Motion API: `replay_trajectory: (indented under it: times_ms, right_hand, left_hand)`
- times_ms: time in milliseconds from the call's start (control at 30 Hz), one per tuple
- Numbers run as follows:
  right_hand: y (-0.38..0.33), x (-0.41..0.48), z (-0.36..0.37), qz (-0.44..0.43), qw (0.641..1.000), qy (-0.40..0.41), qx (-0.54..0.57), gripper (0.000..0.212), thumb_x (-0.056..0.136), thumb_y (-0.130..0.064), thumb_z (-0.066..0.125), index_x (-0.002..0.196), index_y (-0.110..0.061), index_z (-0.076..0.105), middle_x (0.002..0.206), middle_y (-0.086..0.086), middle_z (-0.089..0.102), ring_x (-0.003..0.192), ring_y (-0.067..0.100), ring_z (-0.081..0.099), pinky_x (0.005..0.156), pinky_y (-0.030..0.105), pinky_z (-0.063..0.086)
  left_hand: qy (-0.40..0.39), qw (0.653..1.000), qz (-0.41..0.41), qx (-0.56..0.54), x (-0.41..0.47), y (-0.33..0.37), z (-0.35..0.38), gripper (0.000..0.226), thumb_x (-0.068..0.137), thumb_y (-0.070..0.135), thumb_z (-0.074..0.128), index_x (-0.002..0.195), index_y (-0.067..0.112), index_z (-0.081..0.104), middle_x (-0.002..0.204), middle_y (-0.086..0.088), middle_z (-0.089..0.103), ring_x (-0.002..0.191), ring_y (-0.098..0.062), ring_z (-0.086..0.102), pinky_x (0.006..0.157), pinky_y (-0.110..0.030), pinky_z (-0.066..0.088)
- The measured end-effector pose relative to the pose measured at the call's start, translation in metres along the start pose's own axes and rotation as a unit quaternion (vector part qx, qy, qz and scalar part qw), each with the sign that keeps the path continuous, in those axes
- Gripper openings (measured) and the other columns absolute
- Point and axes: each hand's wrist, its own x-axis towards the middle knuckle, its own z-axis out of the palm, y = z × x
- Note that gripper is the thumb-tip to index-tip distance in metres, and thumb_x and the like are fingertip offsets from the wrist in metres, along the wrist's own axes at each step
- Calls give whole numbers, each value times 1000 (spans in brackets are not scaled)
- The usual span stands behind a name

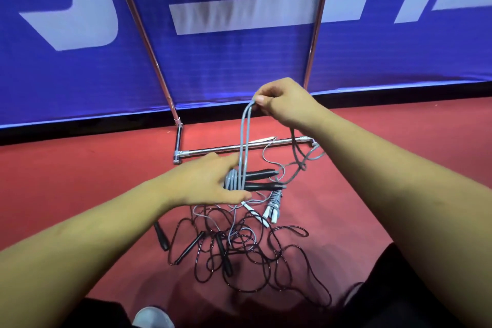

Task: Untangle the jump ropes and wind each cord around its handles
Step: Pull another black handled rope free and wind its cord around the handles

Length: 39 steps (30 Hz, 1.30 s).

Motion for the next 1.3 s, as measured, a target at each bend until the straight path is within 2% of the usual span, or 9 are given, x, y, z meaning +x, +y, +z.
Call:
replay_trajectory:
  times_ms: [100, 267, 433, 633, 867, 1000, 1133, 1200, 1300]
  right_hand:
    - [18, 1, -5, 19, 1000, 12, 16, 15, 94, -10, 55, 83, -11, 65, 60, 1, 50, 40, 3, 36, 43, 16, 32]
    - [44, 0, 4, 69, 994, -57, 62, 17, 91, -6, 59, 78, -16, 59, 51, -4, 51, 46, 14, 36, 46, 22, 28]
    - [45, -13, 26, 95, 973, -211, 23, 17, 98, -16, 56, 81, -17, 59, 61, 3, 53, 47, 12, 39, 43, 20, 30]
    - [18, -24, 45, 57, 964, -249, 73, 25, 102, -22, 49, 81, -13, 59, 53, -2, 46, 41, 9, 34, 42, 20, 29]
    - [-36, -37, 55, -76, 972, -210, -70, 37, 92, -35, 63, 80, 0, 65, 58, 1, 37, 47, 9, 28, 46, 23, 25]
    - [-41, -36, 52, -118, 960, -198, -161, 22, 91, -24, 63, 74, -11, 65, 56, 3, 45, 49, 13, 36, 46, 22, 29]
    - [-38, -26, 36, -152, 964, -128, -178, 20, 91, -27, 64, 80, -12, 72, 66, 7, 62, 63, 20, 54, 58, 28, 39]
    - [-33, -23, 25, -134, 973, -96, -162, 19, 90, -31, 65, 84, -14, 73, 59, -5, 60, 58, 8, 53, 57, 23, 38]
    - [-24, -19, 16, -100, 985, -80, -115, 18, 88, -32, 69, 83, -16, 74, 46, -16, 50, 50, -3, 48, 49, 11, 32]
  left_hand:
    - [66, 995, 1, -80, -7, 10, -11, 60, 79, 61, 66, 128, 46, 35, 70, -5, 63, 63, -15, 53, 63, -38, 46]
    - [154, 969, 16, -191, -17, 17, -33, 81, 88, 30, 72, 146, 57, 23, 75, 5, 73, 50, -17, 63, 57, -21, 52]
    - [211, 949, -64, -225, -16, 6, -46, 22, 86, 28, 73, 101, 33, 57, 67, -9, 68, 46, -22, 56, 41, -19, 39]
    - [263, 930, -181, -181, -16, -32, -57, 32, 84, 35, 75, 89, 16, 50, 63, -6, 67, 43, -18, 54, 37, -20, 38]
    - [195, 960, -191, 60, -17, -62, -50, 36, 81, 49, 72, 105, 34, 49, 84, -3, 66, 79, -31, 64, 72, -42, 53]
    - [88, 966, -192, 149, -8, -52, -36, 38, 81, 54, 68, 112, 37, 53, 107, -3, 67, 100, -32, 63, 78, -37, 52]
    - [49, 981, -118, 148, -7, -21, -32, 22, 79, 54, 67, 89, 36, 60, 74, 8, 61, 84, -23, 64, 63, -31, 45]
    - [49, 987, -108, 105, -9, -5, -33, 38, 74, 66, 68, 70, 31, 55, 55, 7, 50, 65, -15, 57, 54, -32, 39]
    - [69, 992, -102, 35, -10, 7, -33, 60, 66, 81, 62, 74, 21, 61, 51, -3, 53, 50, -14, 54, 56, -39, 49]
